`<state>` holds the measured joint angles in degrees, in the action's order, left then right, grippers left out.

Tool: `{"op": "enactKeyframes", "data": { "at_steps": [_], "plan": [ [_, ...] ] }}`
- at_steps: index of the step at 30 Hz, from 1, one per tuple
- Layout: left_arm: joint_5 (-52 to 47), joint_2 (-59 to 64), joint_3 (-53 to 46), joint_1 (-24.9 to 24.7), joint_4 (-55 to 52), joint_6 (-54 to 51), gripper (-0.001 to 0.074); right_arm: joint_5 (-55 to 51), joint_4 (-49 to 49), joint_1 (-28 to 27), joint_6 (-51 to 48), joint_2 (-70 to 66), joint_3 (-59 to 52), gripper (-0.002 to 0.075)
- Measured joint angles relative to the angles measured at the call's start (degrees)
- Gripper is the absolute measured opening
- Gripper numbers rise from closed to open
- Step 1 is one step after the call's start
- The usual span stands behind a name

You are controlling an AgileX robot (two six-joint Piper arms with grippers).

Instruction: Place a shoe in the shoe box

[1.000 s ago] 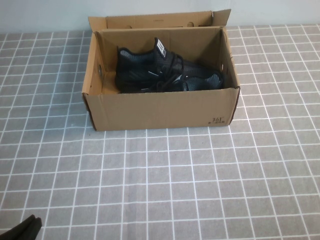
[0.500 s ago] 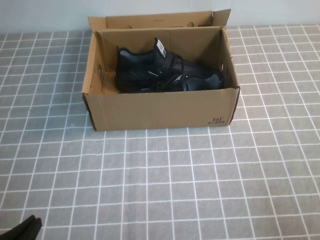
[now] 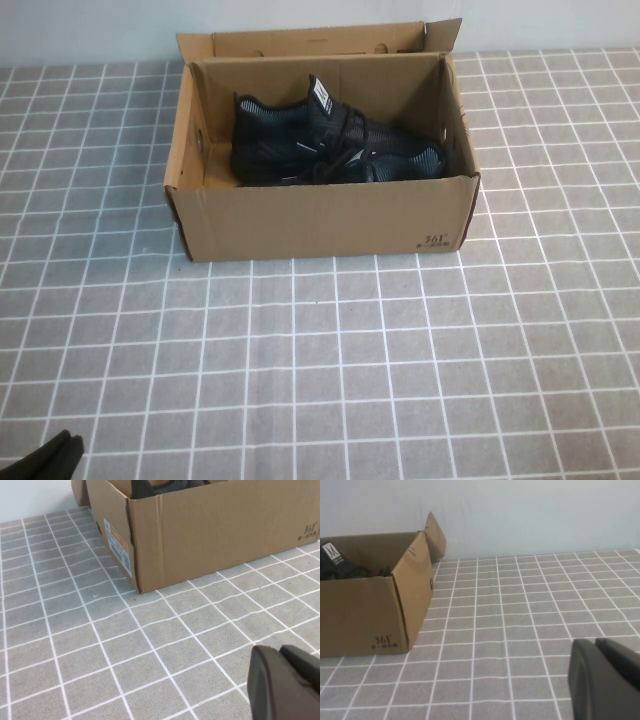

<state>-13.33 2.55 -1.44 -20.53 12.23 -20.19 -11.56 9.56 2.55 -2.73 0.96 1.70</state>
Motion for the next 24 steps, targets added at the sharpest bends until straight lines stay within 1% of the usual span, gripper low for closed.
{"op": "enactKeyframes", "data": {
  "at_steps": [4, 10, 12, 17, 24],
  "plan": [
    [0.00, 0.00, 0.00, 0.00, 0.00, 0.00, -0.0001, 3.21, 1.30, 0.00, -0.37, 0.00, -2.77, -0.0016],
    [0.00, 0.00, 0.00, 0.00, 0.00, 0.00, -0.0001, 3.47, 1.56, 0.00, -0.59, 0.00, -3.18, -0.0016],
    [0.00, 0.00, 0.00, 0.00, 0.00, 0.00, -0.0001, 1.64, 1.56, 0.00, -0.67, 0.00, -3.18, -0.0016],
    [-0.98, 0.00, 0.00, 0.00, 0.00, 0.00, -0.0001, -7.67, 0.85, 0.00, -0.67, 0.00, -3.18, -0.0016],
    [-1.56, 0.00, 0.00, 0.00, 0.00, 0.00, -0.0001, -9.15, 0.59, 0.00, -0.67, 0.00, -3.18, -0.0016]
  ]
}}
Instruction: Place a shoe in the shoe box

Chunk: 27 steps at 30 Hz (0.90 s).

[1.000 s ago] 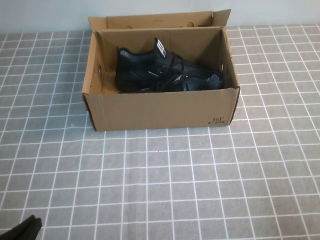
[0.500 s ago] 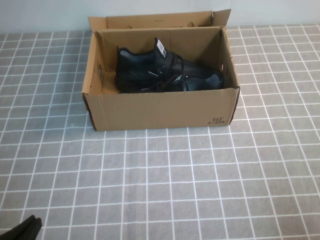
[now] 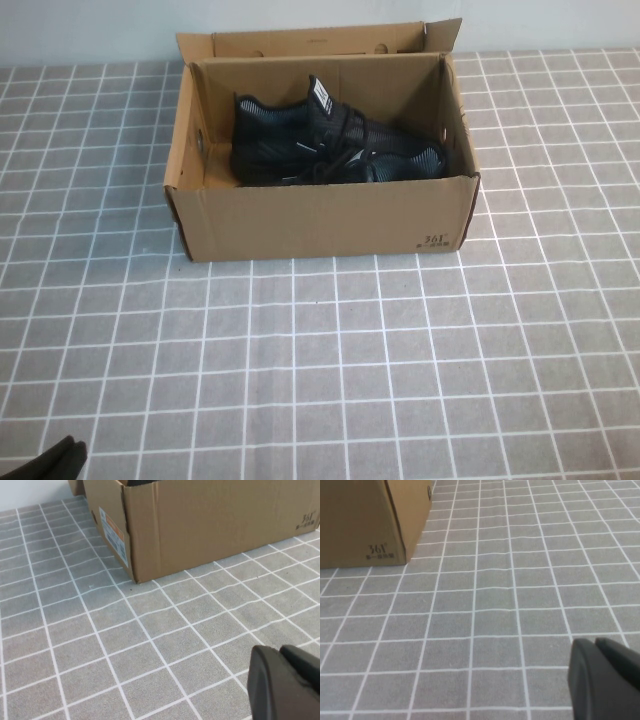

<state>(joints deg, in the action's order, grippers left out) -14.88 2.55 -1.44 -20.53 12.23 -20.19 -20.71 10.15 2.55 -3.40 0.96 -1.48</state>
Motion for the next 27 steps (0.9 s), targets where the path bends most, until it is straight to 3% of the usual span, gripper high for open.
{"op": "enactKeyframes", "data": {
  "at_steps": [21, 27],
  "plan": [
    [-0.13, 0.00, 0.00, 0.00, -0.97, 0.00, -0.0001, -0.04, -0.10, 0.00, 0.00, 0.00, 0.00, -0.0016],
    [10.16, 0.00, -0.09, 4.40, -2.69, 0.88, -0.0001, -0.13, -0.10, 0.00, 0.00, 0.00, 0.00, -0.0016]
  ]
}}
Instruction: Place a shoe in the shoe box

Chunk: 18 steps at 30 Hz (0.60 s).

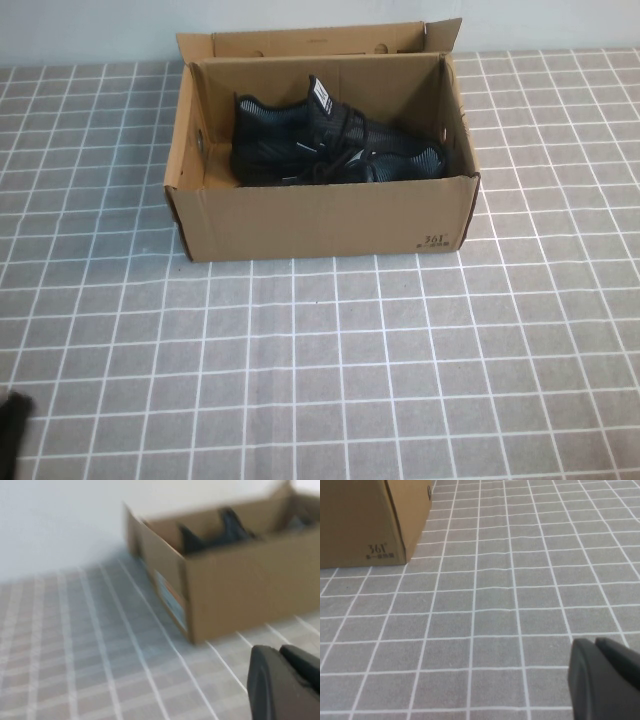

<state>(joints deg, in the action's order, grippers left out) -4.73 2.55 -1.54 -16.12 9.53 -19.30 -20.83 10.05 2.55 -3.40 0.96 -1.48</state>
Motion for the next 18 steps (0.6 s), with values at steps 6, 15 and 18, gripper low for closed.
{"op": "enactKeyframes", "data": {
  "at_steps": [6, 15, 18],
  "plan": [
    [5.69, -0.86, 0.00, 8.28, -0.20, 4.02, -0.0001, 0.00, 0.00, 0.00, 0.00, 0.00, 0.00, -0.0016],
    [-5.69, -3.06, 0.00, 13.40, -0.57, 7.13, -0.0001, 0.00, 0.38, 0.00, 0.00, 0.00, 0.00, -0.0016],
    [-11.30, -3.16, 0.00, 13.40, -1.84, 7.33, -0.0001, 0.00, 0.71, 0.00, 0.00, 0.00, 0.00, -0.0016]
  ]
}}
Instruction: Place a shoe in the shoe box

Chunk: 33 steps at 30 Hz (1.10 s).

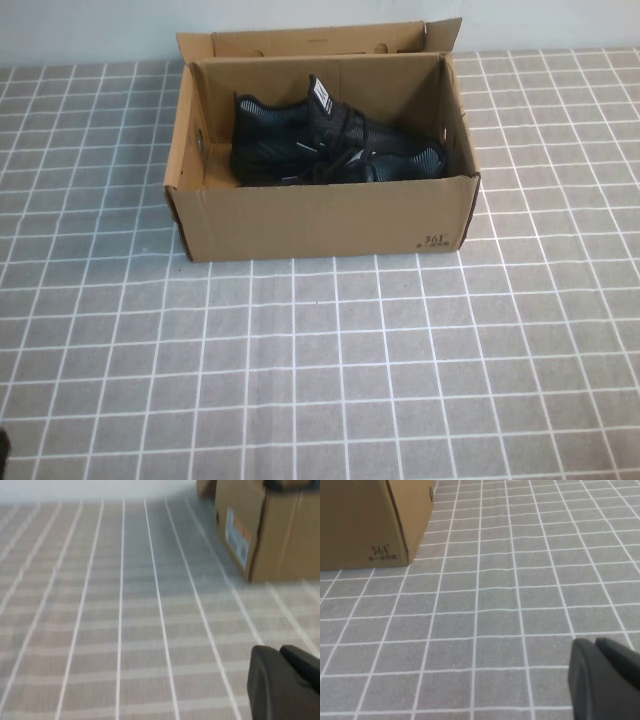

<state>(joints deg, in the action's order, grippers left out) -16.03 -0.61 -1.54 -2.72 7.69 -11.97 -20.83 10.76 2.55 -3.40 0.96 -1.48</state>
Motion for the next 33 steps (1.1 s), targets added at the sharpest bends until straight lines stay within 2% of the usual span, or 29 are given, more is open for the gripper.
{"op": "enactKeyframes", "data": {
  "at_steps": [4, 33],
  "plan": [
    [-5.78, 0.00, 0.00, 0.00, -1.43, 0.00, -0.0001, 0.00, 0.14, 0.00, 0.00, 0.00, 0.00, -0.0016],
    [-5.85, 0.00, 0.00, 0.00, -1.65, 0.00, -0.0001, 0.00, 0.39, 0.00, 0.00, 0.00, 0.00, -0.0016]
  ]
}}
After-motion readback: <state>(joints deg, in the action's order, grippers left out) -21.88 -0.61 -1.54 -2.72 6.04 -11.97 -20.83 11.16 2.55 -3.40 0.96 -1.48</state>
